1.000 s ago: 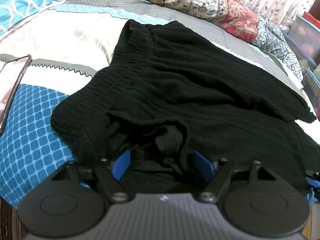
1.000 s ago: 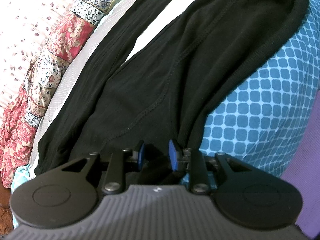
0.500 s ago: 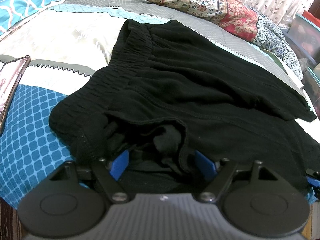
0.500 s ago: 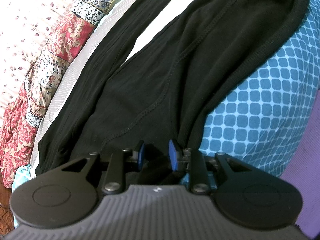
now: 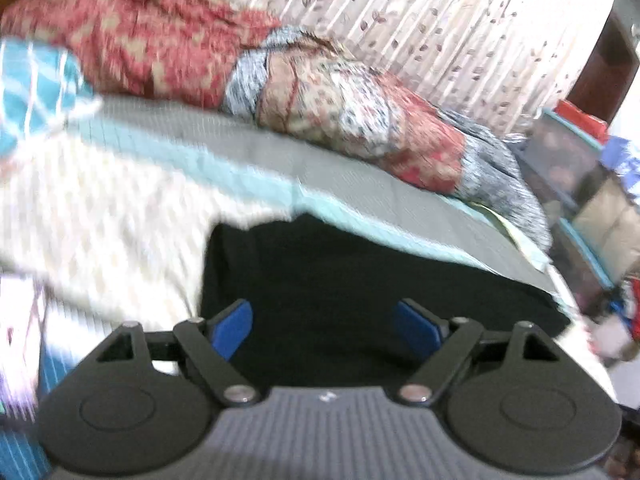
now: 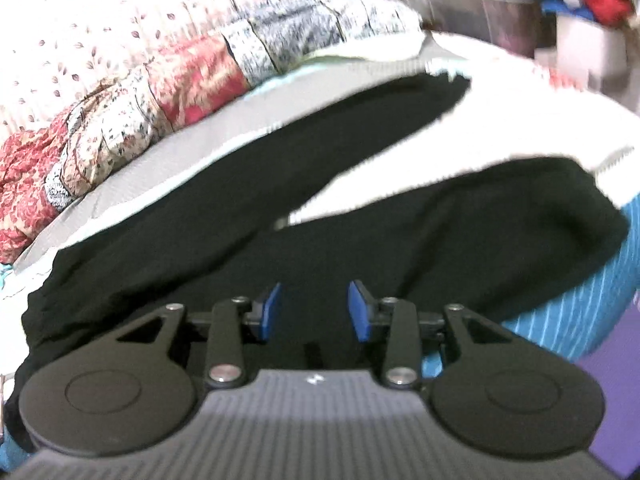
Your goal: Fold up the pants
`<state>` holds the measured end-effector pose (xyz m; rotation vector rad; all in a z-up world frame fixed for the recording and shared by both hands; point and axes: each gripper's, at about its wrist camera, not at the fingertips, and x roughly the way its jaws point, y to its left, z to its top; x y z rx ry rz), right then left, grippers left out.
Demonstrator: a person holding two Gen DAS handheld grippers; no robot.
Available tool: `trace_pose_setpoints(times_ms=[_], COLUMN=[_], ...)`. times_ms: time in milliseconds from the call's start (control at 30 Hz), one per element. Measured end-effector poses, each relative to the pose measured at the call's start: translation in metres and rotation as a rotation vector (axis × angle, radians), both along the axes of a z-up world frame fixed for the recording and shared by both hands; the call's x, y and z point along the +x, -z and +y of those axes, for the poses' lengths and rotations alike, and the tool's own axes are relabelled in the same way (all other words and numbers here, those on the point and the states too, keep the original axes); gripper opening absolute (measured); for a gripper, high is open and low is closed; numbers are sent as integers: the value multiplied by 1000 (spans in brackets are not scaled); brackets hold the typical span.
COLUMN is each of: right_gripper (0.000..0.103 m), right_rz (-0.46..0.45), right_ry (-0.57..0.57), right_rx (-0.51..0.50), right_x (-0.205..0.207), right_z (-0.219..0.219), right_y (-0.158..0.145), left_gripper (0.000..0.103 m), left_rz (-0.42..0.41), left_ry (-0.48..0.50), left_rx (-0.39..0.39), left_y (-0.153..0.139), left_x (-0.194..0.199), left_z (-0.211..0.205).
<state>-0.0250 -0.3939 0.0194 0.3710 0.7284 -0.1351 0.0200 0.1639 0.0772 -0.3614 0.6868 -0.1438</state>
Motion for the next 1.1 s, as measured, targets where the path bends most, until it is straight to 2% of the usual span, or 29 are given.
trace_pose_setpoints(times_ms=[67,167,267,333,467,567,600,633,667,700,833,933,967,1033,1067,1100], right_gripper=[40,40,40,40,40,41,43,43,44,45,53,55,53,24,9,7], right_rz=[-6,-1,-6,-5,18,56,75,99,117,135,212,253,262,269,265,243], right_ry=[11,35,60,78,135,202,229,262,294,331,463,527,525,533,523,521], right_rx=[18,51,72,65,76,109,122,136,136,129,166,172,163,94,95,125], right_x=[12,36,67,95,166,224,243,265,281,295,340,354,360,353,347,337], right_z=[-10,-24,-41,-55,-94,-124,-132,-141,-147,-152,-172,-181,-183,-178,-178,-182], right_y=[-1,-2,-7,-12,-16,-10,-5,2,8,14,42,57,58,55,53,49], left_gripper=[80,81,83,83,84,86,81,65,57,53,28,18,17,15,13,13], left_rz=[-26,-14,31,54,79,100,114,136,164,180,142,123,113,90,81,71], left_ry=[8,14,75,98,143,159,164,175,186,185,170,148,142,120,109,97], left_rx=[100,326,472,528,539,589,597,593,579,565,579,573,572,563,555,547], left_y=[-6,6,32,53,78,98,105,113,119,123,118,113,111,105,101,96], left_x=[38,100,152,176,192,207,212,216,219,220,209,198,196,187,184,181], left_z=[-5,-25,-42,-53,-65,-77,-80,-82,-82,-81,-83,-82,-83,-82,-82,-82])
